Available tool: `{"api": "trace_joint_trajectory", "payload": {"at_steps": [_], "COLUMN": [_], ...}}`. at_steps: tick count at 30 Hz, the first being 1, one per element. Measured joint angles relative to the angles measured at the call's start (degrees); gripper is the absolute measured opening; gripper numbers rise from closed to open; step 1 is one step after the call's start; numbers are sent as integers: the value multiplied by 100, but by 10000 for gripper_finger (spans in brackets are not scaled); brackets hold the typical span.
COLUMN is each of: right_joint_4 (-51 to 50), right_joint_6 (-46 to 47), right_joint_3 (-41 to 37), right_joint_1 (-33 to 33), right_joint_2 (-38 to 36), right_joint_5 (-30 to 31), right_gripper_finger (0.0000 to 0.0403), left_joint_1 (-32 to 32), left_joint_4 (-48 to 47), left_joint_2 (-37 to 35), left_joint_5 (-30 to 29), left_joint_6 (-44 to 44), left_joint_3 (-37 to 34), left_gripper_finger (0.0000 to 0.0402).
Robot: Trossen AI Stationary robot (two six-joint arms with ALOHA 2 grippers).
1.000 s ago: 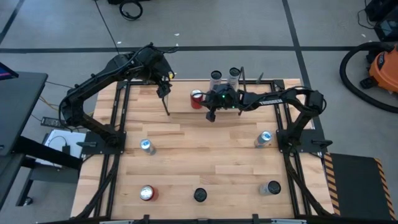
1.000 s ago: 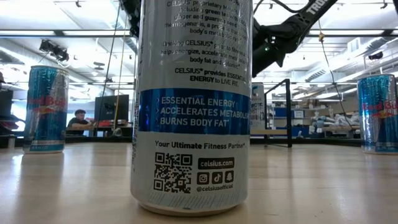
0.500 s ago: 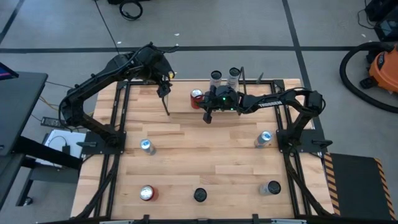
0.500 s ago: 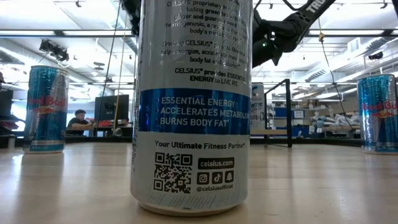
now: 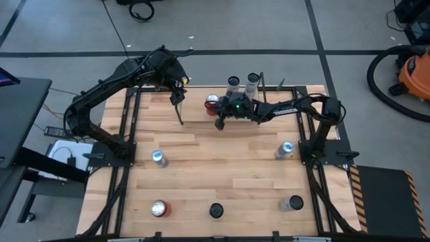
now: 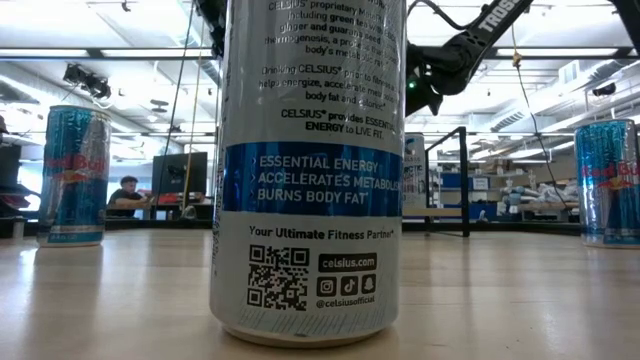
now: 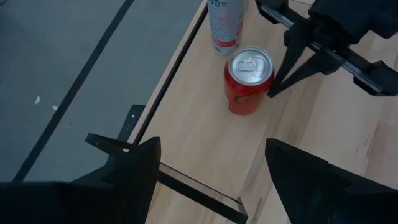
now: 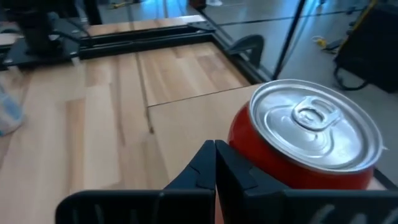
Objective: Place canned beverage on shelf
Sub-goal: Put the top red-black soda can on the shelf
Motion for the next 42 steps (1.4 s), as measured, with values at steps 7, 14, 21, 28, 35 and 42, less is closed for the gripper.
{"api": "trace_joint_trajectory", "payload": {"at_steps": [7,14,21,28,35,42], "right_joint_4": [7,10,57,186,184,-126], "right_joint_6": [105,156,245,248,245,-325], "right_joint_3": [0,0,0,0,0,2], "right_joint_1": [-177,-372,-445,-250,-97,-183], "right_joint_2": [5,5,8,-16,-559,-1531], "right_joint_5": [187,139,-121,-230,-230,244], "right_gripper_finger": [7,7,7,8,8,8], "left_joint_1": [0,0,0,0,0,1], "left_joint_4": [9,11,11,11,9,10], "left_joint_2": [0,0,0,0,0,0], "left_joint_5": [0,-2,0,0,0,-1], "left_joint_6": [7,17,17,15,15,13], "left_joint_3": [0,0,0,0,0,0], "left_gripper_finger": [291,291,291,291,291,291]}}
